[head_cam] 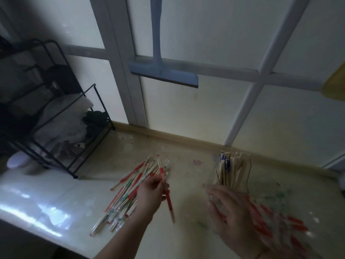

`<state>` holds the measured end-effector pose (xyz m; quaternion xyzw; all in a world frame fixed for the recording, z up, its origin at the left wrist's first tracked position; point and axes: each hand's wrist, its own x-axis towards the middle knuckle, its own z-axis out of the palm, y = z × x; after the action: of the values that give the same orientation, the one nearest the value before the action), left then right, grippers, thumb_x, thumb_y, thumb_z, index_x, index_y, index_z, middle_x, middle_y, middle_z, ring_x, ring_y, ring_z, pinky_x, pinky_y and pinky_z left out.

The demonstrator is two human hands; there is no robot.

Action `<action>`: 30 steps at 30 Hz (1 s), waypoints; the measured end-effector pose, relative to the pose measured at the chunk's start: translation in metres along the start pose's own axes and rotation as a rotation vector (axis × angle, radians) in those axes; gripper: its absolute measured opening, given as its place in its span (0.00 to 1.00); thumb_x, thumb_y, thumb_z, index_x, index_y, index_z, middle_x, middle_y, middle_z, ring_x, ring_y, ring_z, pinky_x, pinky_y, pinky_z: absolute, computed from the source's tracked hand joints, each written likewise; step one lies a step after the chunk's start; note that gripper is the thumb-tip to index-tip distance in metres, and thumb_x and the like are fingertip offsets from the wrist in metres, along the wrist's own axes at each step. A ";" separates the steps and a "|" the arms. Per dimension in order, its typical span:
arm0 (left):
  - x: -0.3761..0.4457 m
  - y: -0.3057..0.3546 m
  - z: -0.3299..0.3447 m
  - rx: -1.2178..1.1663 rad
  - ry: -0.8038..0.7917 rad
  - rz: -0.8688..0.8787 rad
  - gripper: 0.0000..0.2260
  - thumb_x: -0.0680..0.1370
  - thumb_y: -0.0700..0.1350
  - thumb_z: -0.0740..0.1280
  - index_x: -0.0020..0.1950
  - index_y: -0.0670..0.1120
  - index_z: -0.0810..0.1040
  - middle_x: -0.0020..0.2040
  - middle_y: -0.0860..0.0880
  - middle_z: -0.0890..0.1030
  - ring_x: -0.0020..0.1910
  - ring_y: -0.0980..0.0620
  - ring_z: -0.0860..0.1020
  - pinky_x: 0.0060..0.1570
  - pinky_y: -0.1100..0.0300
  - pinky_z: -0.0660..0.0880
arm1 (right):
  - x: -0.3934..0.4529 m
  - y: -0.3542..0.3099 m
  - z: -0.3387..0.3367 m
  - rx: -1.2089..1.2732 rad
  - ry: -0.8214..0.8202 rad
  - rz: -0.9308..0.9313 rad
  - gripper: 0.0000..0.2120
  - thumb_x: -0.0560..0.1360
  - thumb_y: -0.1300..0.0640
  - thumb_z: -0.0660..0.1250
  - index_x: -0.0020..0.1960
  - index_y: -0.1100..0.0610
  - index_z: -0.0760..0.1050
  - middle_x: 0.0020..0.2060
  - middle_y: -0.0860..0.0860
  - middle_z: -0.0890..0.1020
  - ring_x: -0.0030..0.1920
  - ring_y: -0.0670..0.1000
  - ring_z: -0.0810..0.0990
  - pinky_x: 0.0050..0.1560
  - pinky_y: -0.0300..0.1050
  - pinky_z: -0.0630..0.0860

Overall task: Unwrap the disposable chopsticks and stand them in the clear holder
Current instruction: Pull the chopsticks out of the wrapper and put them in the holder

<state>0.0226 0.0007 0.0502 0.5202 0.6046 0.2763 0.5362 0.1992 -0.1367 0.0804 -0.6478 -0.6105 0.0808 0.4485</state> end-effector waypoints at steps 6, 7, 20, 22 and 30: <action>-0.025 0.037 0.015 -0.376 -0.141 -0.134 0.08 0.80 0.38 0.65 0.47 0.36 0.82 0.42 0.40 0.85 0.43 0.43 0.85 0.46 0.50 0.82 | -0.025 -0.022 0.047 0.478 -0.317 0.933 0.14 0.75 0.45 0.67 0.51 0.55 0.80 0.37 0.50 0.86 0.40 0.49 0.85 0.37 0.38 0.76; -0.026 0.038 0.016 -0.385 -0.146 -0.140 0.08 0.80 0.39 0.65 0.47 0.36 0.82 0.42 0.40 0.85 0.43 0.43 0.85 0.47 0.50 0.82 | -0.023 -0.023 0.044 0.508 -0.314 0.951 0.09 0.79 0.53 0.65 0.51 0.58 0.79 0.34 0.54 0.85 0.36 0.53 0.85 0.34 0.41 0.76; -0.015 0.074 0.027 -0.658 -0.159 -0.134 0.09 0.80 0.41 0.66 0.51 0.35 0.80 0.43 0.42 0.85 0.41 0.48 0.84 0.43 0.57 0.81 | -0.012 -0.029 0.008 0.639 -0.461 0.906 0.11 0.81 0.61 0.59 0.44 0.64 0.76 0.34 0.61 0.84 0.34 0.54 0.84 0.34 0.42 0.76; -0.016 0.072 0.029 -0.672 -0.165 -0.138 0.08 0.80 0.40 0.66 0.51 0.36 0.80 0.42 0.42 0.85 0.41 0.48 0.84 0.43 0.57 0.81 | -0.014 -0.030 0.007 0.638 -0.461 0.894 0.11 0.81 0.61 0.59 0.45 0.64 0.76 0.34 0.60 0.84 0.35 0.55 0.84 0.36 0.42 0.77; -0.039 0.065 0.039 -0.638 -0.231 -0.149 0.08 0.81 0.41 0.65 0.53 0.37 0.80 0.46 0.40 0.85 0.43 0.46 0.84 0.43 0.54 0.81 | -0.016 -0.025 -0.001 0.665 -0.391 0.862 0.10 0.81 0.61 0.60 0.45 0.65 0.76 0.36 0.63 0.84 0.39 0.60 0.85 0.41 0.48 0.80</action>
<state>0.0760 -0.0247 0.1117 0.3085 0.4593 0.3507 0.7556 0.1782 -0.1547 0.0909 -0.6351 -0.3048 0.5620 0.4334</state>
